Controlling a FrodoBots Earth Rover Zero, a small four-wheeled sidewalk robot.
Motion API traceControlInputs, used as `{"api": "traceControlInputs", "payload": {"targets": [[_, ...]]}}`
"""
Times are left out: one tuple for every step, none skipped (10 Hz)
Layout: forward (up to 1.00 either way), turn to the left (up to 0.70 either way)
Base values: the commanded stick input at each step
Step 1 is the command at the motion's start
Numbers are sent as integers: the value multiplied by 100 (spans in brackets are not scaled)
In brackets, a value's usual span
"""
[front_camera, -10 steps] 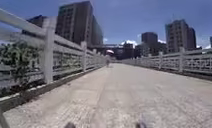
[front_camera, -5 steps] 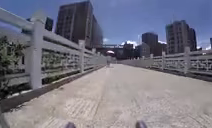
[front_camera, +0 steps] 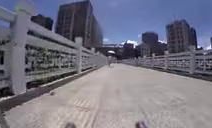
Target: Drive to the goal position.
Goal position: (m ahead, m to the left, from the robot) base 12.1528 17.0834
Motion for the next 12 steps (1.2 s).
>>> {"api": "traceControlInputs", "payload": {"targets": [[70, 0], [70, 0], [70, 0], [70, 0], [70, 0], [70, 0], [70, 0], [70, 0], [70, 0], [70, 0], [70, 0], [70, -2]]}}
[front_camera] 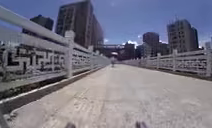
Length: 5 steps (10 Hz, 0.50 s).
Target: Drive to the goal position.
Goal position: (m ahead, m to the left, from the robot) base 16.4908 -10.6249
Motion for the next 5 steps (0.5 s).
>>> {"api": "traceControlInputs", "payload": {"targets": [[70, -7], [70, -12], [70, -14], [70, -12], [70, 0]]}}
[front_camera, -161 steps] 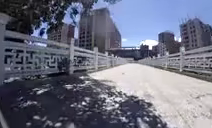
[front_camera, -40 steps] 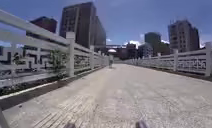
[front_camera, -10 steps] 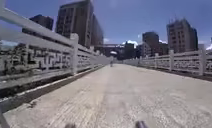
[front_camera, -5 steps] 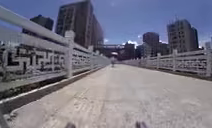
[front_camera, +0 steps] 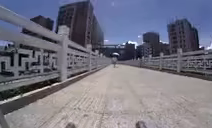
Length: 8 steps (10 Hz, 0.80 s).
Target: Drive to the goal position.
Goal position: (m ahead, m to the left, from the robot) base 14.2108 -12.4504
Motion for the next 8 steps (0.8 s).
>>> {"api": "traceControlInputs", "payload": {"targets": [[70, 0], [70, 0], [70, 0], [70, 0], [70, 0], [70, 0], [70, 0], [70, 0]]}}
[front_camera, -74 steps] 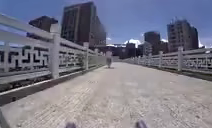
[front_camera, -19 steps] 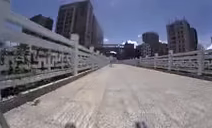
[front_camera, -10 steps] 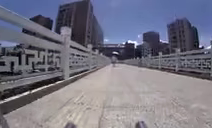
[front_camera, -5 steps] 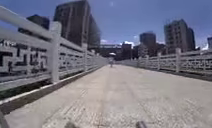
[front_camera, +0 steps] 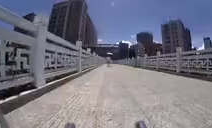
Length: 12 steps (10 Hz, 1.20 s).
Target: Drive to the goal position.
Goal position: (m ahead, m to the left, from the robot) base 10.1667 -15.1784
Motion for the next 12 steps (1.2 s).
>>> {"api": "traceControlInputs", "payload": {"targets": [[70, 0], [70, 0], [70, 0], [70, 0], [70, 0], [70, 0], [70, 0], [70, 0], [70, 0], [70, 0], [70, 0], [70, 0]]}}
